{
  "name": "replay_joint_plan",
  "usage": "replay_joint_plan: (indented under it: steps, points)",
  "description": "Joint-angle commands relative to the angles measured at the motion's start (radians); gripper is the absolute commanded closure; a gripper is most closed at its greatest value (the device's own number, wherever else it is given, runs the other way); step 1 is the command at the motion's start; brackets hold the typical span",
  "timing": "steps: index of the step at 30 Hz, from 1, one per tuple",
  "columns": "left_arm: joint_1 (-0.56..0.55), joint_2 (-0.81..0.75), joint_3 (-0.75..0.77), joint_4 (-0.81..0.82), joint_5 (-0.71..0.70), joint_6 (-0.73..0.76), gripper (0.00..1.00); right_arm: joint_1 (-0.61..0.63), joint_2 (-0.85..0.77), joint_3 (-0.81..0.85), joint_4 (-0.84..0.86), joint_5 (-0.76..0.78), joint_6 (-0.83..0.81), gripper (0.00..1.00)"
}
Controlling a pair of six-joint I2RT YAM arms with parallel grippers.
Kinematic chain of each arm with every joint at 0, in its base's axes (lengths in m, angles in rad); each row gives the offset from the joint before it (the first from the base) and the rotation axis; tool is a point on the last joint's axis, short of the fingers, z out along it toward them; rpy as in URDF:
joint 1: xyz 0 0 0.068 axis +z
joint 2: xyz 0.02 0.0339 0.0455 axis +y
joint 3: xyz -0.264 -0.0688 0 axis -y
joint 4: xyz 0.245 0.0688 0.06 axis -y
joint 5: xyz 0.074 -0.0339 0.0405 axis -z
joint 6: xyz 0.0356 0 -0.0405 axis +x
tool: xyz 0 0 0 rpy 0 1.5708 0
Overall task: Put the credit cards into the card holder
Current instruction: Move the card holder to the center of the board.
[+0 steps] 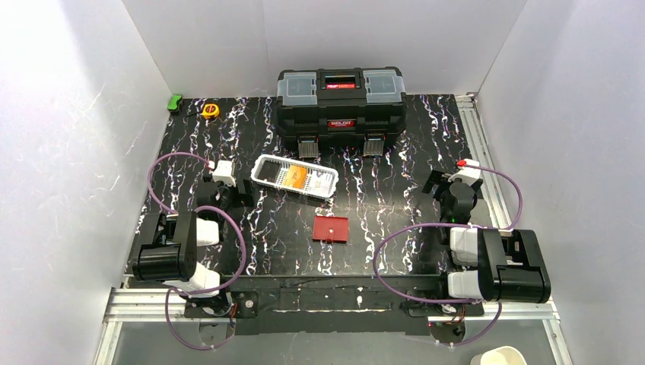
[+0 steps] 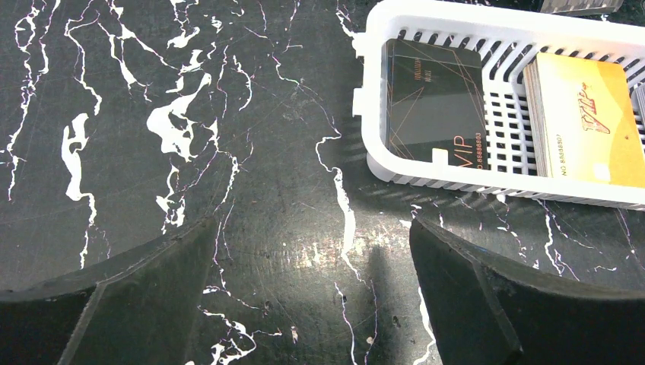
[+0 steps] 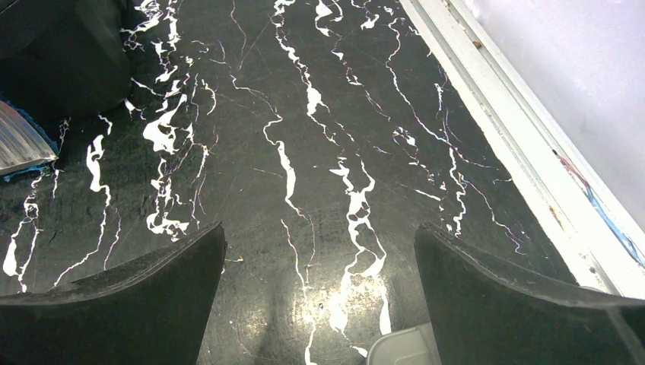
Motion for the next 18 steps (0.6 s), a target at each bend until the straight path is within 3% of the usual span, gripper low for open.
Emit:
replay_joint_plan:
  steps: [1,4,7,10,12,15,18]
  points:
    - [-0.004,-0.012,0.005,0.032,-0.016,0.004,0.01,0.0,-0.031,0.031,0.017,0.019,-0.005,0.0]
    - [-0.005,-0.012,0.004,0.034,-0.017,0.004,0.01,0.004,-0.081,0.07,-0.058,0.032,-0.023,0.0]
    - [-0.003,-0.011,0.009,0.027,-0.011,0.004,0.01,0.039,-0.184,0.145,-0.269,0.073,-0.018,0.0]
    - [0.022,-0.042,0.031,-0.024,0.088,0.001,0.01,0.038,-0.3,0.233,-0.487,0.116,0.178,0.0]
    - [0.046,-0.104,0.147,-0.28,0.196,0.019,0.01,0.037,-0.334,0.301,-0.618,0.032,0.267,0.0]
    - [0.05,-0.101,0.483,-0.912,0.375,0.235,0.01,0.022,-0.316,0.404,-0.824,-0.084,0.584,0.0]
    - [0.082,-0.16,0.585,-1.185,0.449,0.337,0.01,0.023,-0.271,0.452,-0.803,-0.426,0.554,0.0]
